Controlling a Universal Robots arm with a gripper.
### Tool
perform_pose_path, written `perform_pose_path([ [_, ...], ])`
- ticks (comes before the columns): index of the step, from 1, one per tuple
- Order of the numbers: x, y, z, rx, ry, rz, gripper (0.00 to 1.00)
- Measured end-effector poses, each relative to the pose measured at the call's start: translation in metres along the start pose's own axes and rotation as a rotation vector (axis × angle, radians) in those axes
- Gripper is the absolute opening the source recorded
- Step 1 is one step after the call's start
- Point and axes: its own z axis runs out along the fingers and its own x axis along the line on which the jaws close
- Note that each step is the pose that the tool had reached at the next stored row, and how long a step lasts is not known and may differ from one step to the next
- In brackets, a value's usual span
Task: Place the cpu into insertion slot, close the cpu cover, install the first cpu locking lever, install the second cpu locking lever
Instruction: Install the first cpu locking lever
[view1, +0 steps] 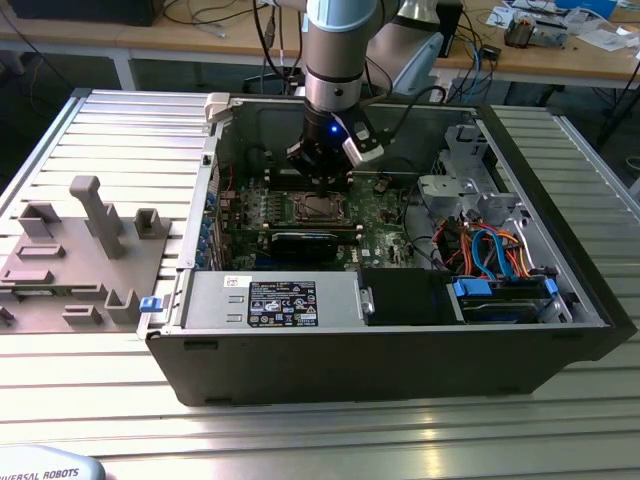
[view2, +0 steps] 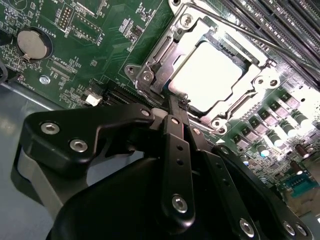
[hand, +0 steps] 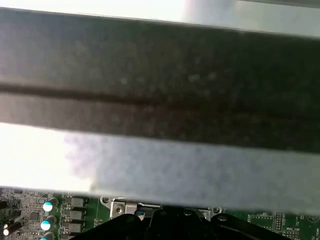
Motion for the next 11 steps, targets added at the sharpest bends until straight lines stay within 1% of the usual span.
perform_pose_path([
  [3,0.0001,-0.0004,-0.0001,0.0019,0.0003,0.0,0.11],
  [11,0.0,-0.0004,-0.0004,0.003,0.0002,0.0,0.11],
])
